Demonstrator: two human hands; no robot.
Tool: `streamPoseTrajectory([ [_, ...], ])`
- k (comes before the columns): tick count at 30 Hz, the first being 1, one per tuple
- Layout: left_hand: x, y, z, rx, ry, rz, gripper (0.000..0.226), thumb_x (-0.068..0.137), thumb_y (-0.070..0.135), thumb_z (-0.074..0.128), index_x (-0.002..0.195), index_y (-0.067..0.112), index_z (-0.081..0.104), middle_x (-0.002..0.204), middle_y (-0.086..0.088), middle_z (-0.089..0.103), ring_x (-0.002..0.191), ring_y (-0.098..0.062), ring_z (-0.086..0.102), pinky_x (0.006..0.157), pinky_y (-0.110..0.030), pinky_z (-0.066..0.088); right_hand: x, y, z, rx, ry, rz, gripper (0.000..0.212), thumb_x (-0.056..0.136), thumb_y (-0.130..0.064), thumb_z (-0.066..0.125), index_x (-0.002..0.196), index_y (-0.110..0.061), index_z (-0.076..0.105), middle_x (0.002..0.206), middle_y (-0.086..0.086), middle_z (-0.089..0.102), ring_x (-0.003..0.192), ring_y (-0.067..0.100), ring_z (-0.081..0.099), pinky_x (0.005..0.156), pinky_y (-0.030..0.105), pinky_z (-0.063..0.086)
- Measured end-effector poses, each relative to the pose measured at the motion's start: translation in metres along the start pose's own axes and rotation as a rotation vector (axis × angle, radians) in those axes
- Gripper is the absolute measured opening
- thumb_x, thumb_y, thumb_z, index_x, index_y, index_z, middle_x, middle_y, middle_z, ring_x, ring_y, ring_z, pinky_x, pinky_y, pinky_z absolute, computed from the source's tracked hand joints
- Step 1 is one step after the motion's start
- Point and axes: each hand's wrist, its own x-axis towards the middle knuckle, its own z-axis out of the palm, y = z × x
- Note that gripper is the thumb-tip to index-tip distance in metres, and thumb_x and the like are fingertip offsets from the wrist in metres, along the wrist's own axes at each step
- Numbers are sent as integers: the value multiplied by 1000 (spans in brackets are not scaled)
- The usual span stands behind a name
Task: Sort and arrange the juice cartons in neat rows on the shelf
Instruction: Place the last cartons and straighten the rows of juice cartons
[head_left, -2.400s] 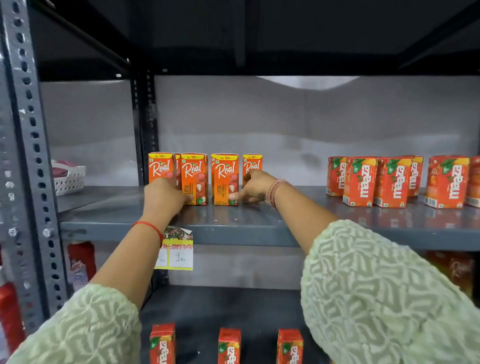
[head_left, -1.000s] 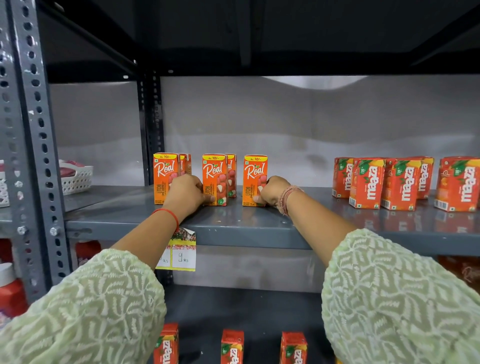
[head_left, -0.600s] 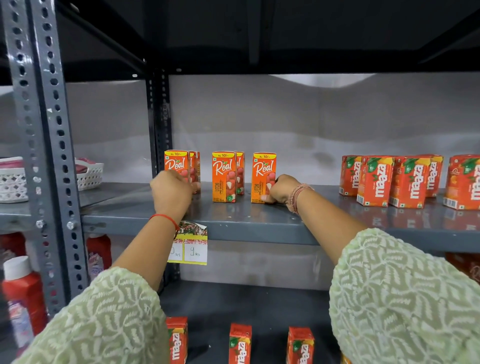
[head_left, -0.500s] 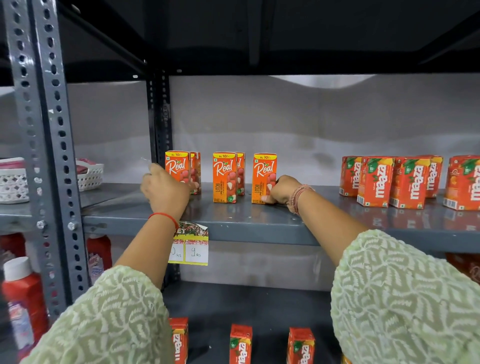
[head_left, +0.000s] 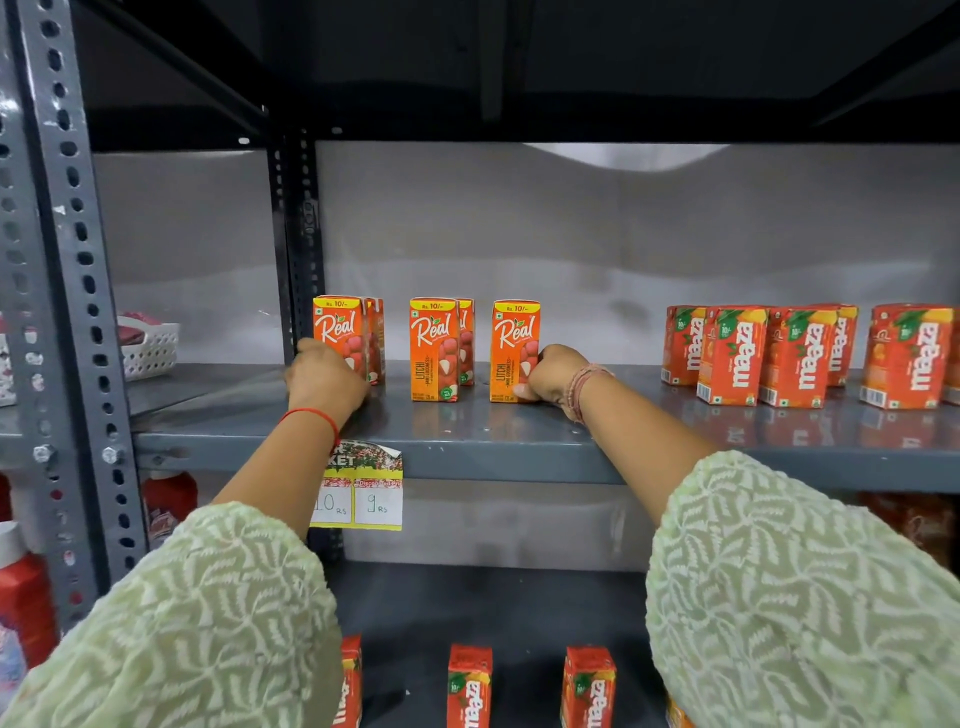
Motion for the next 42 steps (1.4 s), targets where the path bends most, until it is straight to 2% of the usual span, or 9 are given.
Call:
streamPoseTrajectory([
  [7, -19, 4, -10, -48, 98, -44, 75, 79, 23, 74, 134, -3, 29, 132, -25, 43, 123, -39, 41, 100, -46, 38, -19, 8, -6, 163, 38, -4, 50, 84, -11, 65, 130, -5, 46, 134, 12, 53, 121, 28, 51, 104, 36, 43],
  [12, -91, 38, 0, -157, 400, 384, 51, 82, 12, 67, 123, -8, 44, 124, -26, 48, 117, -38, 41, 98, -38, 29, -61, 53, -24, 215, 403, -274, 27, 83, -11, 66, 110, -10, 62, 121, 6, 62, 110, 21, 58, 86, 22, 42],
  [16, -134, 102, 37, -421, 65, 517, 30, 78, 13, 72, 104, 3, 60, 90, -11, 62, 80, -20, 56, 78, -28, 45, -77, 113, -63, 180, 632, -312, 21, 80, -12, 68, 101, -9, 66, 108, 7, 68, 93, 24, 64, 82, 26, 46],
  [19, -150, 148, 69, -516, -279, 446, 38, 76, 19, 76, 107, 4, 59, 83, -7, 61, 84, -21, 59, 87, -33, 47, -76, 160, -107, 132, 721, -223, 22, 78, -9, 69, 100, -5, 67, 105, 13, 70, 93, 29, 65, 81, 25, 45],
  [22, -157, 184, 98, -401, -463, 343, 55, 73, 24, 79, 118, 3, 55, 109, -15, 63, 105, -28, 60, 96, -38, 46, -60, 195, -145, 77, 630, -78, 31, 77, -13, 72, 103, 1, 64, 109, 19, 68, 102, 33, 63, 87, 32, 48],
  [26, -162, 215, 128, -325, -610, 214, 29, 74, 16, 77, 77, 2, 53, 91, -16, 50, 85, -25, 54, 80, -30, 47, -42, 206, -171, -91, 342, 37, 42, 76, -26, 75, 105, 0, 61, 118, 21, 64, 110, 35, 59, 82, 34, 46],
  [33, -169, 236, 144, -217, -618, 197, 62, 81, 9, 71, 134, -3, 41, 133, -19, 49, 113, -27, 50, 103, -40, 40, -14, 213, -181, -95, 147, 53, 42, 76, -27, 75, 107, -1, 63, 118, 18, 67, 97, 29, 65, 94, 36, 51],
  [39, -177, 241, 161, -193, -590, 286, 49, 79, 6, 72, 122, -3, 50, 122, -19, 59, 112, -32, 55, 99, -41, 42, -1, 219, -181, -24, 138, 71, 41, 84, -25, 67, 117, -2, 57, 119, 18, 66, 85, 22, 53, 93, 37, 49],
  [42, -176, 243, 166, -173, -513, 311, 48, 81, 10, 70, 123, -2, 50, 125, -19, 57, 115, -31, 53, 99, -38, 41, 4, 219, -181, -14, 142, 93, 27, 84, -23, 66, 101, -4, 59, 119, 19, 66, 85, 22, 52, 88, 35, 49],
])
